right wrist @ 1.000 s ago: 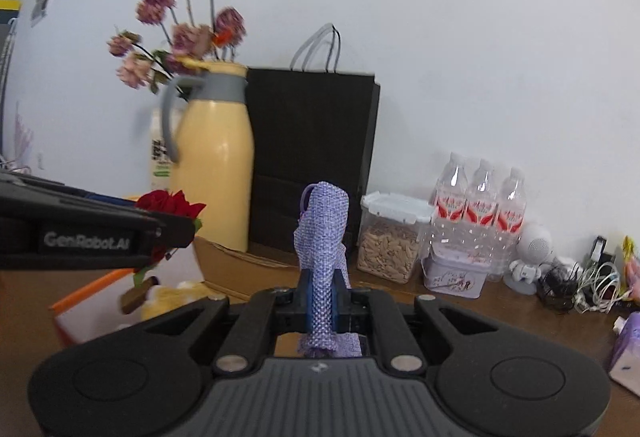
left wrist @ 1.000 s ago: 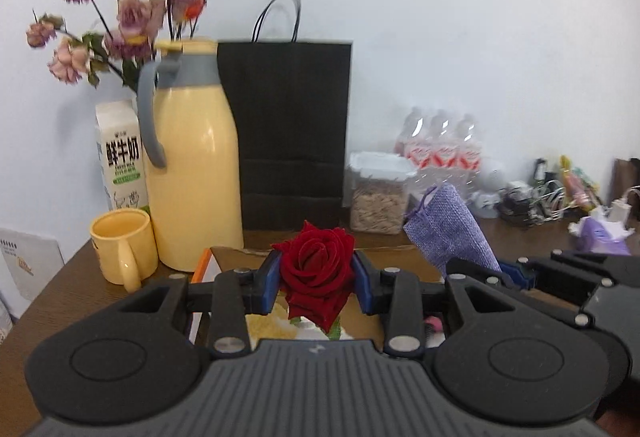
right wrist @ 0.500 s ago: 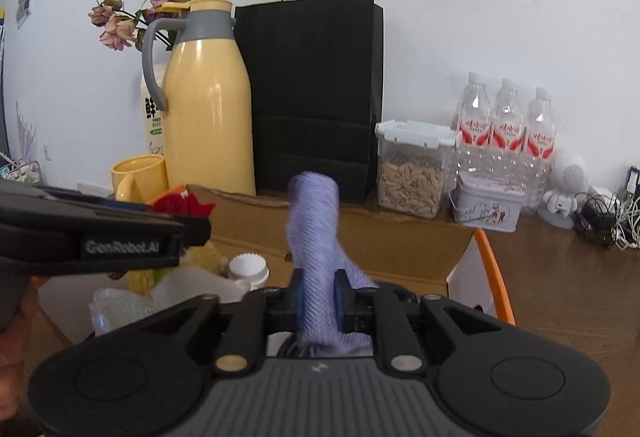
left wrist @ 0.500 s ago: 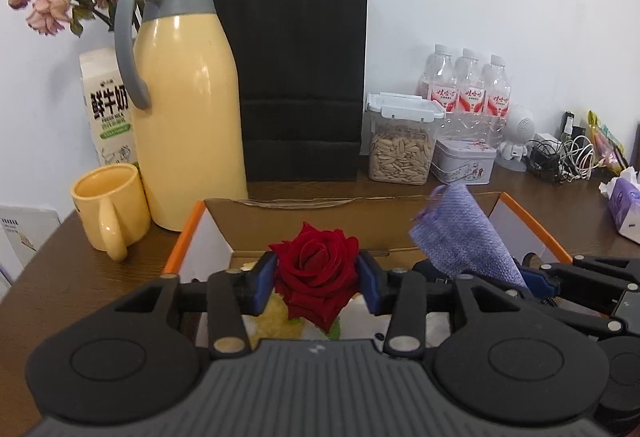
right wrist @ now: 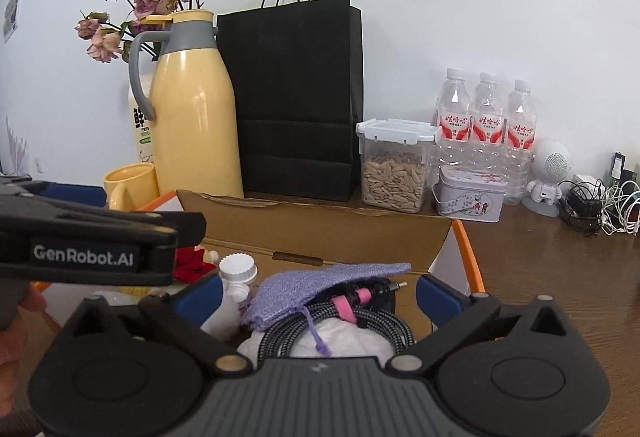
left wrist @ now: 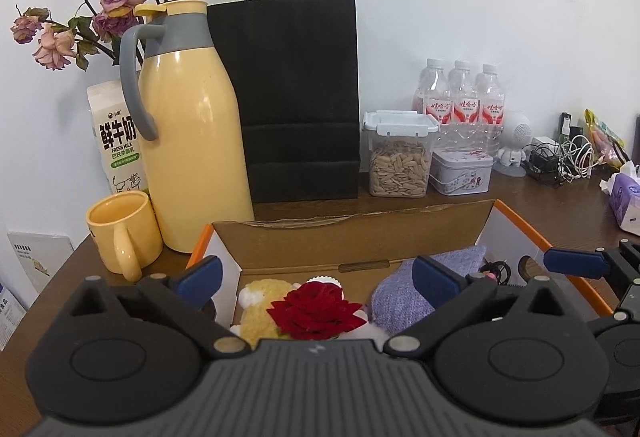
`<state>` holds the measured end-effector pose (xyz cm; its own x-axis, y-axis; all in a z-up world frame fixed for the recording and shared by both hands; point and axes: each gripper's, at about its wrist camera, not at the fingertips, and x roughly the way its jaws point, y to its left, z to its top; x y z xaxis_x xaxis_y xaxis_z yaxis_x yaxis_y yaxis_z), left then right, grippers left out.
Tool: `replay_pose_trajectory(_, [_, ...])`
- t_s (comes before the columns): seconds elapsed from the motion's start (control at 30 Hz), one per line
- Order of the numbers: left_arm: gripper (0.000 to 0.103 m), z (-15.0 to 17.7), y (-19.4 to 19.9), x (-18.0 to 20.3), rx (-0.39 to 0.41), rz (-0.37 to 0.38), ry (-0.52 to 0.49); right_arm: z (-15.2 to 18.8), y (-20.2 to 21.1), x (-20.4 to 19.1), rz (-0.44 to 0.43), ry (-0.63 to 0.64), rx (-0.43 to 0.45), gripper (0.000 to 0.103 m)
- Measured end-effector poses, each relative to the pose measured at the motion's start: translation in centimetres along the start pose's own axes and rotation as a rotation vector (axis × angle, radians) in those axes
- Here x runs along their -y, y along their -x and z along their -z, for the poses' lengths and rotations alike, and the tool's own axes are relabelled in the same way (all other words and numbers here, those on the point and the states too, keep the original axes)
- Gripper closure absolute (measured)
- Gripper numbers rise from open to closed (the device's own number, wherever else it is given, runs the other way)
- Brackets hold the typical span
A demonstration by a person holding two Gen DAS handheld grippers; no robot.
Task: Organize objects
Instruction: 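Carry the red rose and purple pouch into the box while both tools release them, then withdraw both tools from the box back over the table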
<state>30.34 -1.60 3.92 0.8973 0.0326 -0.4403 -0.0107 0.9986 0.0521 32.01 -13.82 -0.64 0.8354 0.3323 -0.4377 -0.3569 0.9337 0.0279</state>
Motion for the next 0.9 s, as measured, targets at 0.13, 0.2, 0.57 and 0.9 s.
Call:
replay_pose_trajectory(0.13, [0.0, -0.1, 0.1, -0.1, 0.004, 0.0, 0.008, -0.1, 0.3, -0.1, 0.003, 0.005, 0.009, 0.0])
replay_pose_trajectory(0.2, [0.0, -0.1, 0.3, -0.1, 0.008, 0.001, 0.013, -0.2, 0.6, -0.1, 0.005, 0.008, 0.013, 0.0])
replay_pose_trajectory(0.57, [0.0, -0.5, 4.4, -0.5, 0.085, -0.009, 0.042, -0.9, 4.5, -0.5, 0.009, 0.06, 0.079, 0.0])
replay_pose_trajectory(0.9, [0.0, 0.2, 10.2, -1.9, 0.136, 0.0, 0.036, 0.2, 10.1, -1.2, 0.015, 0.111, 0.096, 0.0])
